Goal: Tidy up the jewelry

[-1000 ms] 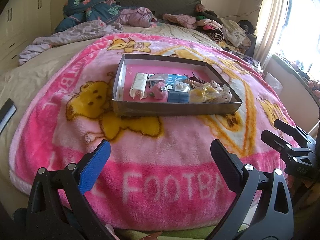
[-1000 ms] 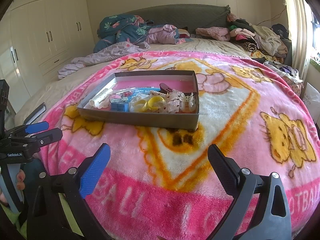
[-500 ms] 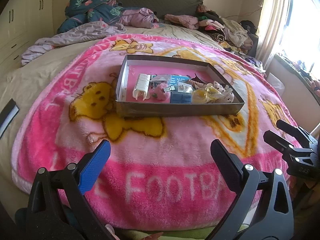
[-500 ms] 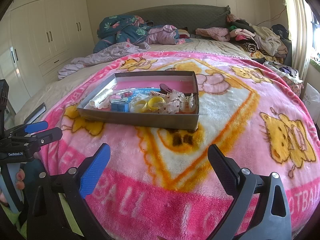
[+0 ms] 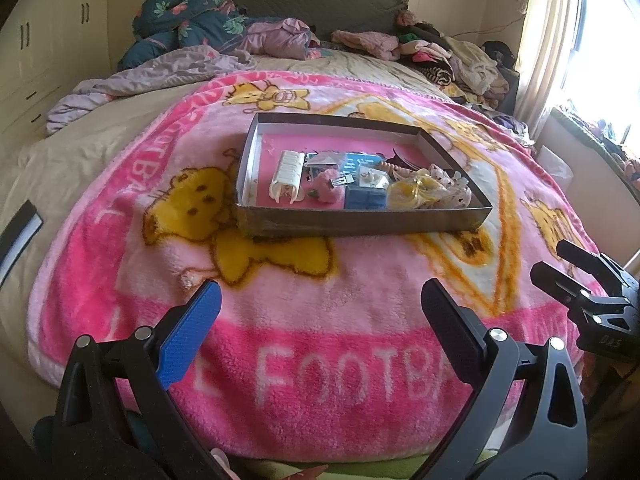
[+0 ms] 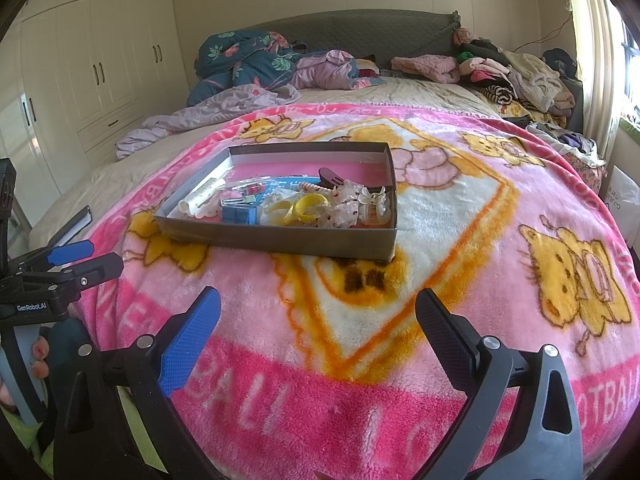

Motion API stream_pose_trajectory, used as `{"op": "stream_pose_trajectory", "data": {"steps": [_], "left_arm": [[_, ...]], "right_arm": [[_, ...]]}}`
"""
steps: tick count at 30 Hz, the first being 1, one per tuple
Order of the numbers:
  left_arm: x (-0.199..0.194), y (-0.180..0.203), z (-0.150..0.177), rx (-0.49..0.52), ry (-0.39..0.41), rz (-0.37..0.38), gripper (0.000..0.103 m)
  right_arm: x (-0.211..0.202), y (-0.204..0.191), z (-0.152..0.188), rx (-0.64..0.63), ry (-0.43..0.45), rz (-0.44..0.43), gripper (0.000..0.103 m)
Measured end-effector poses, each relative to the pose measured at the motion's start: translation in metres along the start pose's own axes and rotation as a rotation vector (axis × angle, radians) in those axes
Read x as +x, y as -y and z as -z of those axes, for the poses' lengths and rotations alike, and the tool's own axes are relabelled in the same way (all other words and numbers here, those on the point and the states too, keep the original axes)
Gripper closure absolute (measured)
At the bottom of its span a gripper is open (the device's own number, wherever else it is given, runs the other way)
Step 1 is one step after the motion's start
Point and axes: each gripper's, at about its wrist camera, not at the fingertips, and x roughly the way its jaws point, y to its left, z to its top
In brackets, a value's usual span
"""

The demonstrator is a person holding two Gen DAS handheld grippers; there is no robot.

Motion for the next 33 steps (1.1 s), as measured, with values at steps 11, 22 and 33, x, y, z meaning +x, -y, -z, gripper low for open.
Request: {"op": "stream_pose_trajectory", "data": {"steps": [11,22,33], "left_arm": [[0.0000,-0.0024,-0.0010,0.002,0.001,-0.005,0.011],[0.0010,-0.0026,-0.0008,0.004,-0.002,-0.004,0.011],[0.0049,-0.0053,0.0018,-0.001,0.008,-0.016,0.011]], "right_arm": [[-0.0003,-0.0002,0.0002,-0.001,0.001,0.000,0.008],[-0.0014,-0.0002,0.0003,0.000,0.002,0.000,0.008],[-0.0053,0.0028,-0.0011,0.007,0.010,0.009,0.008]]}}
